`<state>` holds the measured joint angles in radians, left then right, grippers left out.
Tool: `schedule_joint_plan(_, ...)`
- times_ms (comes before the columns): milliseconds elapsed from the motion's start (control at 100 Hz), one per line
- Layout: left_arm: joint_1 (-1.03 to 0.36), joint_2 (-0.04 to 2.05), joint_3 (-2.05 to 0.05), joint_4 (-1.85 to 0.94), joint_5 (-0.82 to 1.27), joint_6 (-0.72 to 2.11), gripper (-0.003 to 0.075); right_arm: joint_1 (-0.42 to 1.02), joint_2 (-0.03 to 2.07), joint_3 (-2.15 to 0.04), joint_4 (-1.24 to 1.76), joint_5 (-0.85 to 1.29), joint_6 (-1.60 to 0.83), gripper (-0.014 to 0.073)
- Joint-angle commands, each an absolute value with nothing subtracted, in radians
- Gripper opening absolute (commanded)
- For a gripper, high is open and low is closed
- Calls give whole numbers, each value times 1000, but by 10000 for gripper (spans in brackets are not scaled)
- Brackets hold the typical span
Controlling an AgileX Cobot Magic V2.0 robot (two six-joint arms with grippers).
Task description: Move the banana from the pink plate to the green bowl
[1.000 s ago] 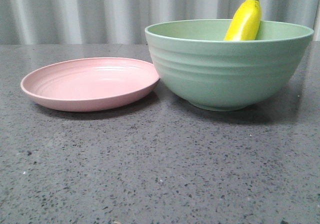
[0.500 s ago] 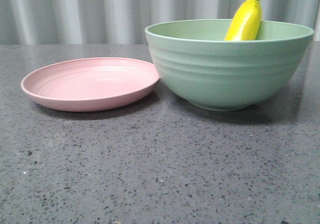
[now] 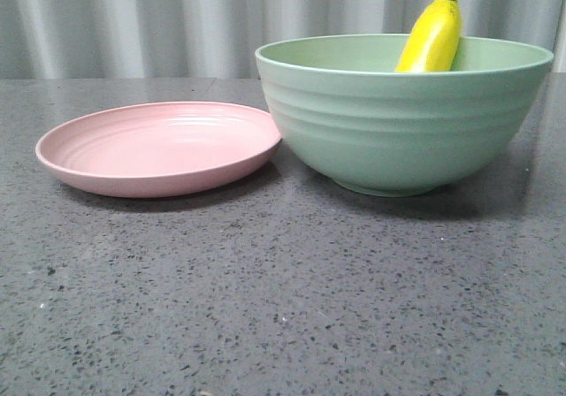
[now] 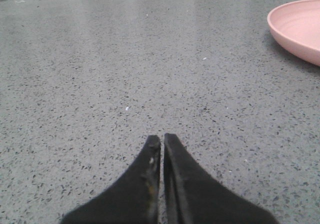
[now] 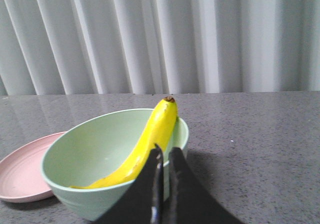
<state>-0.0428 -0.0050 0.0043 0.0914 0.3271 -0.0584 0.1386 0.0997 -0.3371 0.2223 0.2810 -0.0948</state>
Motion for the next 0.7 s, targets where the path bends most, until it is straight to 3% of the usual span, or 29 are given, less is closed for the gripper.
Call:
schedule_joint_plan(0,-42,-33,13,86,261,-67,-20,101,110,-330,217,176,-102,-67)
schedule_joint_plan(270,-42,-33,13,86,261,-67,-20,-42,107,-109,204,-56,-56,-67)
schedule_joint_plan(440,-42,-33,13,86,261,-67,-20,-56,53,39,-74,-315,160,-67)
schedule_joint_plan(690,-42,-33,13,86,258,-67,-20,-56,-28,35,-115,41,182,-67)
